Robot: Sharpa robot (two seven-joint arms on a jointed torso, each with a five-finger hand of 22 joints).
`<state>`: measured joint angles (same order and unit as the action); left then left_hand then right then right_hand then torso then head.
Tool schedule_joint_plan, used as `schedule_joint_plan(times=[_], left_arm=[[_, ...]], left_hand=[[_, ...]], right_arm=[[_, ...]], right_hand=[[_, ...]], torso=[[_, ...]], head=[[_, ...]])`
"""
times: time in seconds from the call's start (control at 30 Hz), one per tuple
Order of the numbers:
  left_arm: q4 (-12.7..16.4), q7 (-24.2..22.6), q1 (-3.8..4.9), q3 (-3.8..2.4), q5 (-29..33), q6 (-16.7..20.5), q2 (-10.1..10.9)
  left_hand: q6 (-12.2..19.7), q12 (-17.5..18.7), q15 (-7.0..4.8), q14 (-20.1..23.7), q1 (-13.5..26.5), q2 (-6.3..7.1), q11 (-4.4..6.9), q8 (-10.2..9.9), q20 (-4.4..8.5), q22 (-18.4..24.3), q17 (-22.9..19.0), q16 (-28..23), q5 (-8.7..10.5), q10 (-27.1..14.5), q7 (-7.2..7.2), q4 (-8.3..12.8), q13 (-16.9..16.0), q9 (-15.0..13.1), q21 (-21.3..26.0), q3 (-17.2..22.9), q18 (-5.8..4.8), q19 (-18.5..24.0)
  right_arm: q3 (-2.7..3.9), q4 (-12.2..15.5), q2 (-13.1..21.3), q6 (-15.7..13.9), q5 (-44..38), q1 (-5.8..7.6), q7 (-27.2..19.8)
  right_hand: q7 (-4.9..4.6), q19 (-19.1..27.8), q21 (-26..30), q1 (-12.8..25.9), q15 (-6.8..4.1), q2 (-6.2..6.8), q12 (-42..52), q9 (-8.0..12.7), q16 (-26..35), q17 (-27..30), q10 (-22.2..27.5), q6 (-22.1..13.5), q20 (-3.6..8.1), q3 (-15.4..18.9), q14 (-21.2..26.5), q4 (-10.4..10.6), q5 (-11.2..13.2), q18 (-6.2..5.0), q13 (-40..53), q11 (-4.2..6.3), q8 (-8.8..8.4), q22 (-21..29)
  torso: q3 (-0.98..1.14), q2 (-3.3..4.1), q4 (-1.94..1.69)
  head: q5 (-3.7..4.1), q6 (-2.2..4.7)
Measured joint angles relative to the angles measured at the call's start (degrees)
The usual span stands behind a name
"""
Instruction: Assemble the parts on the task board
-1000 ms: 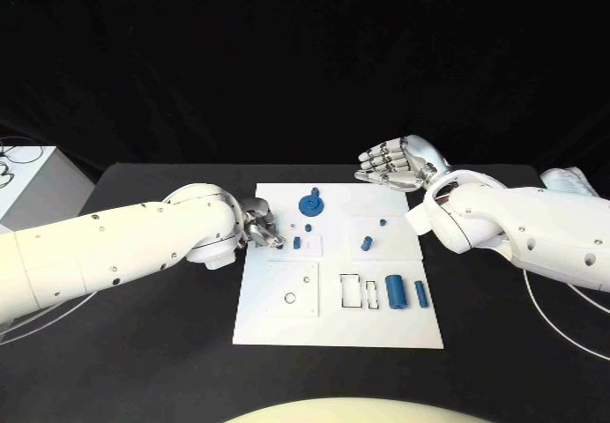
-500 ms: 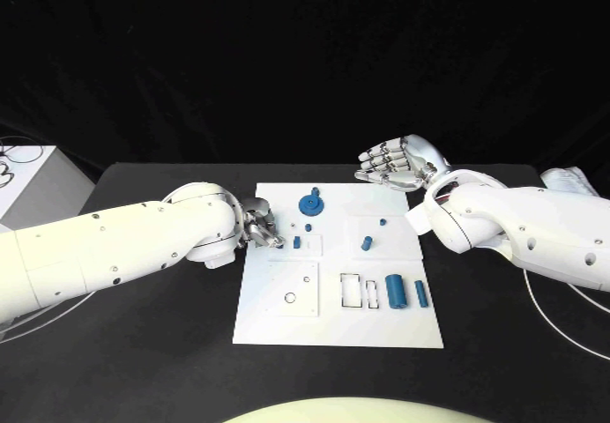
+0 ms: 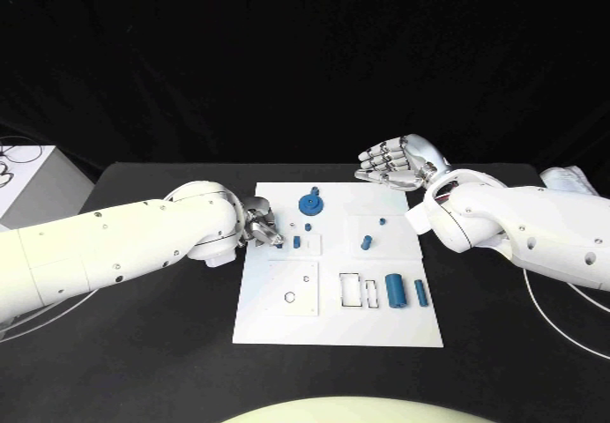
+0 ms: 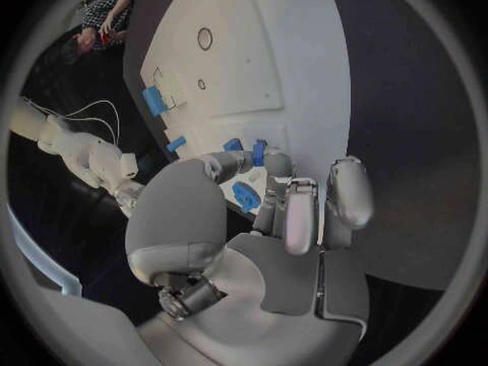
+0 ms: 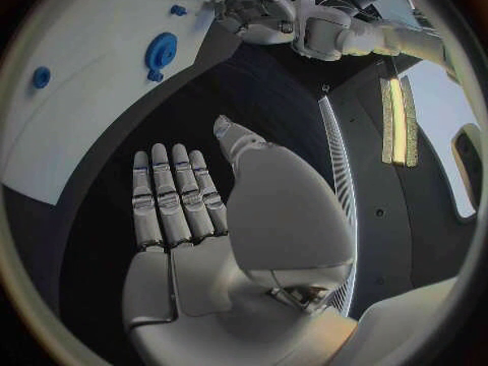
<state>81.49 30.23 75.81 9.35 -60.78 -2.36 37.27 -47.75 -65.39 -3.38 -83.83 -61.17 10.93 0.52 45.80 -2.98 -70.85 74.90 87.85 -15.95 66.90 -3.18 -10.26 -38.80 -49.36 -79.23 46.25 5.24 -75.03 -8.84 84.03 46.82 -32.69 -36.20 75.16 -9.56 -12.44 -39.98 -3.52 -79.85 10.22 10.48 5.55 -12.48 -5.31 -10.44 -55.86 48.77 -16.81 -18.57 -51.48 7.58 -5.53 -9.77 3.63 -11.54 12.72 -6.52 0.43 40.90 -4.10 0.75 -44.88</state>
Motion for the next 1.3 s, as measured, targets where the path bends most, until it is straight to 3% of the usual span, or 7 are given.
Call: schedule_joint_plan(times=[0.23,0.63,1.3], left_arm=[[-0.5,0.0,0.04,-0.03,0.5,-0.4,-0.3],[-1.0,0.1,0.05,-0.03,0.9,-0.5,-0.6],[-1.3,0.0,0.04,-0.04,0.9,-1.1,-0.6]], left_hand=[[-0.1,0.0,-0.21,-0.2,1.1,0.32,-0.01,0.4,0.00,0.1,0.0,0.0,0.00,0.0,0.10,0.5,0.0,0.1,0.0,-0.1,0.00,0.0],[-0.7,0.0,-0.21,-0.2,3.1,0.93,0.23,0.1,0.00,0.1,0.0,0.0,-0.04,-0.2,0.71,-1.5,0.0,0.7,0.0,-2.9,0.00,0.0],[-1.2,-0.2,-0.20,-0.2,4.1,1.97,0.33,0.0,0.00,0.1,0.0,0.0,-0.04,-0.4,0.41,-3.3,-0.1,1.2,0.0,-7.6,0.01,0.0]], right_arm=[[0.00,0.1,0.1,0.0,0.0,0.00,0.0],[0.00,0.1,0.1,0.0,0.0,0.00,0.0],[0.00,0.3,0.3,0.0,0.0,0.00,0.0]], right_hand=[[0.00,0.2,0.0,0.0,0.00,0.00,-0.2,0.0,0.0,0.1,0.0,0.0,0.21,0.0,0.0,0.0,0.0,0.00,0.0,0.00,0.00,0.1],[0.00,0.2,0.0,0.0,0.00,0.00,-0.2,0.0,0.0,0.1,-0.2,0.0,0.21,0.0,0.0,0.0,0.0,0.00,0.0,0.21,0.00,0.1],[0.00,0.2,0.0,0.2,0.00,-0.23,-0.2,0.0,0.2,0.2,-0.2,0.0,0.21,0.2,0.0,-0.2,0.0,0.00,0.0,0.21,0.00,0.3]], torso=[[0.03,0.00,-0.01],[-0.02,0.00,-0.02],[-0.02,0.00,-0.03]], head=[[0.13,0.02],[0.24,-0.02],[0.34,0.02]])
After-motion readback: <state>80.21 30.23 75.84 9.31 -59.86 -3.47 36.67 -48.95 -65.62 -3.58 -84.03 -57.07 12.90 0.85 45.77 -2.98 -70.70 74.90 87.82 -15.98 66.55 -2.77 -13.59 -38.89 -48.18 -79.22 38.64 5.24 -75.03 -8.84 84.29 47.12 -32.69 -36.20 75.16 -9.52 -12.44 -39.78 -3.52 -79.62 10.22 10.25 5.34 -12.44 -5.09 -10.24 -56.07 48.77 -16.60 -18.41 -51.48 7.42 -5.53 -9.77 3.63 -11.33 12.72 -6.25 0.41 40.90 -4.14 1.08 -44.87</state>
